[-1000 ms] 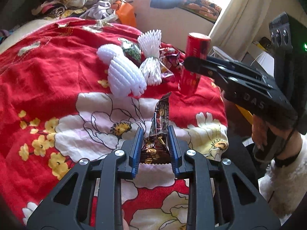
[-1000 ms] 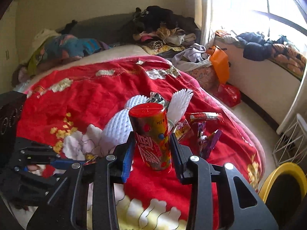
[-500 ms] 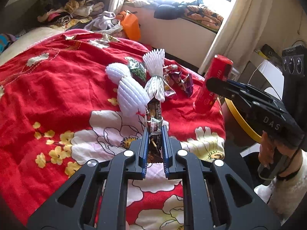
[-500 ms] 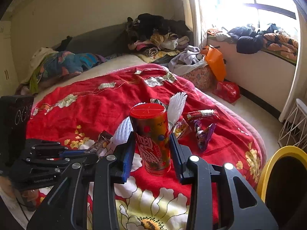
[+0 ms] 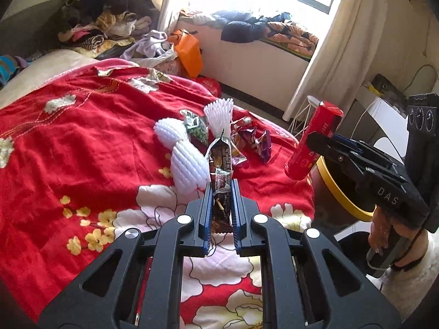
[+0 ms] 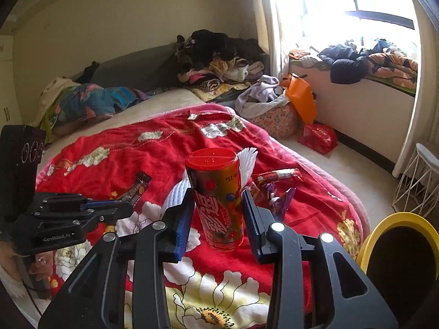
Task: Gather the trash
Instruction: 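Carry the brown wrapper with the left tool while the right tool carries the red can to the bin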
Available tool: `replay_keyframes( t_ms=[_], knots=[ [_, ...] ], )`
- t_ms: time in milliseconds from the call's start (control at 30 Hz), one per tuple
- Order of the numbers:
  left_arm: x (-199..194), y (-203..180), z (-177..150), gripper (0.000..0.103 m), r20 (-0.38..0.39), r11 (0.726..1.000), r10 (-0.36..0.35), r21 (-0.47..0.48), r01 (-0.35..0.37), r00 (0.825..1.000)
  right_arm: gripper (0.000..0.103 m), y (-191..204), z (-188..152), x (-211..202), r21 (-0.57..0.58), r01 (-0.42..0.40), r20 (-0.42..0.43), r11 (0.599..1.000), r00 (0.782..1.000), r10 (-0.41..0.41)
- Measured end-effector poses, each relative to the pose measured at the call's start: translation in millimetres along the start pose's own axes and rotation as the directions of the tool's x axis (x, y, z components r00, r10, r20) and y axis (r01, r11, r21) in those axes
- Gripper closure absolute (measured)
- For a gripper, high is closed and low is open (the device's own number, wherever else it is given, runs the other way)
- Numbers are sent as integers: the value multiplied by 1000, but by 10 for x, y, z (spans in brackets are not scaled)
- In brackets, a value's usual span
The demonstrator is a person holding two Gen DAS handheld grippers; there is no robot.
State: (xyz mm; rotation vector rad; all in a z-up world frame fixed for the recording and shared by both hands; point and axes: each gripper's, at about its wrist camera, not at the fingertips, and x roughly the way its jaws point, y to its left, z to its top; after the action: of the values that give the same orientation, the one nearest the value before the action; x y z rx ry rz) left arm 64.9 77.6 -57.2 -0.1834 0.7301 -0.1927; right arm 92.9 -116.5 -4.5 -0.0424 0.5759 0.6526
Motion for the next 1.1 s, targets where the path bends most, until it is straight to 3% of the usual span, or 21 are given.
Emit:
replay_keyframes(
  t_ms=[367,1100],
  knots=[
    [-45,-258,159,95,32,998,-14,54,12,999,69,-232,61,-254,68,29,47,997,998,-32],
    [64,-884,322,95,45,985,-79,158,71,996,70,-858,35,-724,185,175,121,967,972,-199]
  ],
)
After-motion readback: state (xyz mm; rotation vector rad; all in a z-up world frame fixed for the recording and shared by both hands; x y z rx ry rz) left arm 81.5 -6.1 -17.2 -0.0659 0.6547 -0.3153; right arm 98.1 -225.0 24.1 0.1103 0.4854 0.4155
